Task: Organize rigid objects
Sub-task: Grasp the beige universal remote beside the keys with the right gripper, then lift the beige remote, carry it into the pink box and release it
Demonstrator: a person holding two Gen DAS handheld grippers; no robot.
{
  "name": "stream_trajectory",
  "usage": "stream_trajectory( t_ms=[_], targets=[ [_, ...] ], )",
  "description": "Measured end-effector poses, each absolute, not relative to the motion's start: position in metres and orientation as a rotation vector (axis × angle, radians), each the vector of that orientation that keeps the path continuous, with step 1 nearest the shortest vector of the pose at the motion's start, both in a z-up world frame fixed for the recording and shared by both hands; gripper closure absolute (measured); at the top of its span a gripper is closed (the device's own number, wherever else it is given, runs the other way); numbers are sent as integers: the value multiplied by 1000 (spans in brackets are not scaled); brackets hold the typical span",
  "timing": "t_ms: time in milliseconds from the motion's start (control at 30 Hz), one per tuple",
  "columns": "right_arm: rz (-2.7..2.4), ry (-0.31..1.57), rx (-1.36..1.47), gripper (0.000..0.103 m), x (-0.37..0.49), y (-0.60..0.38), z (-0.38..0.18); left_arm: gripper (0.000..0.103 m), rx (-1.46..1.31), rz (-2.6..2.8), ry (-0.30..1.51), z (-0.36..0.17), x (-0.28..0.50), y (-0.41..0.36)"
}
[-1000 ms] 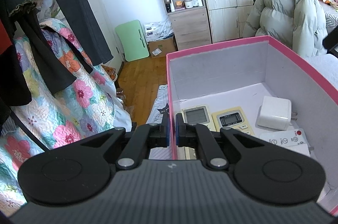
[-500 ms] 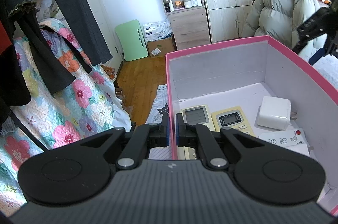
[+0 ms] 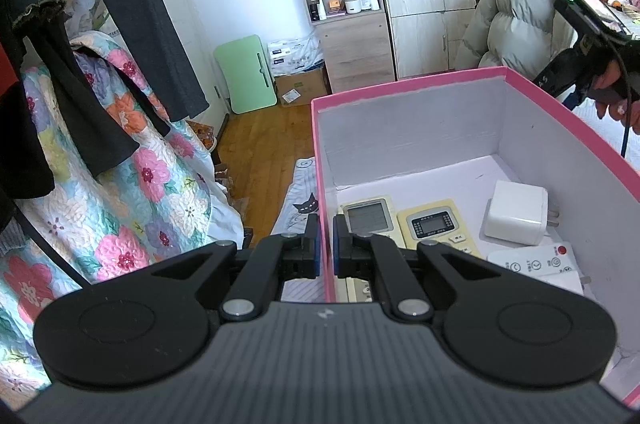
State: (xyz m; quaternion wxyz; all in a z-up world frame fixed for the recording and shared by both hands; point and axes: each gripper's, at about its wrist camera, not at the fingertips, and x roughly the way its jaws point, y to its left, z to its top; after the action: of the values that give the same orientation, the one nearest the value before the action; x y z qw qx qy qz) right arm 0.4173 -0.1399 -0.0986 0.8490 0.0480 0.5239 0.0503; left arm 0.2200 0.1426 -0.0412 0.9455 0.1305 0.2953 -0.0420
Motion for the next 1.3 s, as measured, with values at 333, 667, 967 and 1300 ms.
stream_trajectory(
  t_ms=[333, 667, 967, 1300],
  targets=[
    [478, 990, -284, 33, 384, -114, -82, 98, 267, -86, 603, -41, 221, 144],
    [412, 1017, -297, 37, 351, -107, -73, 98, 259, -89, 603, -41, 222, 145],
    [369, 1049, -240, 39, 346, -112, -83, 98, 260, -86, 604, -42, 221, 145],
    [323, 1048, -195, 37, 335, -118, -91, 99, 246, -82, 572, -40, 216, 148]
  ],
)
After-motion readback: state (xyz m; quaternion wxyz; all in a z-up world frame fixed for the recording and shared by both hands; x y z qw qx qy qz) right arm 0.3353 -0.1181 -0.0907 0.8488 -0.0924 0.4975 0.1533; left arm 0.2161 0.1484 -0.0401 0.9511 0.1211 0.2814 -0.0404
